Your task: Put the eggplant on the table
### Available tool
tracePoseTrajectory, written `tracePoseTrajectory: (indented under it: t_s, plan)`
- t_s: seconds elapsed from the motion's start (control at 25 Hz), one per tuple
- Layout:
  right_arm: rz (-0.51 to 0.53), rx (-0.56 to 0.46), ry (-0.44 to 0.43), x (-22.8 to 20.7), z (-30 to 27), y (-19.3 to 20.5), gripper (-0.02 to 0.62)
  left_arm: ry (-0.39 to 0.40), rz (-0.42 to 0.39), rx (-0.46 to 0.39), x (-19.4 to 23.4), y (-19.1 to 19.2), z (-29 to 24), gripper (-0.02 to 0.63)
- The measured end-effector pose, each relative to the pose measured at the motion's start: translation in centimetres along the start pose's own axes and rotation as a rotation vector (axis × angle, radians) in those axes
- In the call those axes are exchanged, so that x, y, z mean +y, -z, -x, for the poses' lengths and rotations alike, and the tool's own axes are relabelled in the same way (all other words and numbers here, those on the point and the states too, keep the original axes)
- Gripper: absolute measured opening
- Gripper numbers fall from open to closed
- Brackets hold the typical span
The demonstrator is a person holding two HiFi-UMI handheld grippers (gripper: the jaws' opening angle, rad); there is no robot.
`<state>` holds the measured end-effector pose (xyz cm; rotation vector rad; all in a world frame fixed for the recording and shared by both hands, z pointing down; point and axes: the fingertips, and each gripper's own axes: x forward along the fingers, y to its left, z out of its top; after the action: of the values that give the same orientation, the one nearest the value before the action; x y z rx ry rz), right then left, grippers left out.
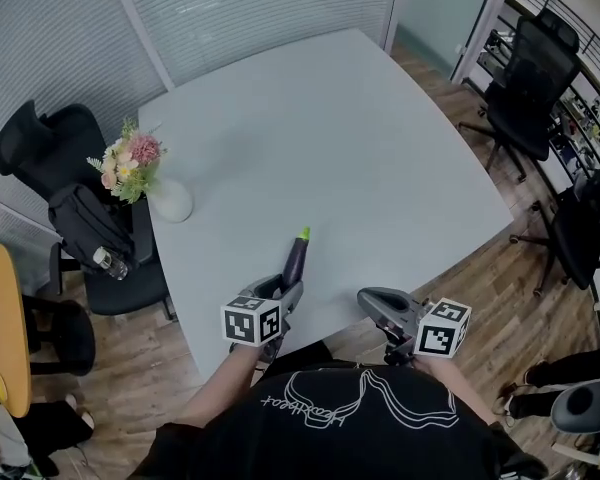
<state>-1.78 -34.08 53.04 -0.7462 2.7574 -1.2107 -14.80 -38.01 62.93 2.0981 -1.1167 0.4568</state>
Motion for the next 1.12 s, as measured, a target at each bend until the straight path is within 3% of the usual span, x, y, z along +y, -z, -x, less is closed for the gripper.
tracePoseTrajectory:
  t_s: [0.52, 1.12]
  plan:
    - [-0.065, -0.020, 0.036, -0.9, 1.3, 2.2, 0.009, -0.059, -0.001, 0.090, 2.7, 2.7, -1.6, 0.206]
    - [-0.126, -0.013, 0.063, -1.7, 3.8, 4.9, 0.009, -0.087, -0.038, 0.098, 2.0, 2.8, -2.6, 0.206]
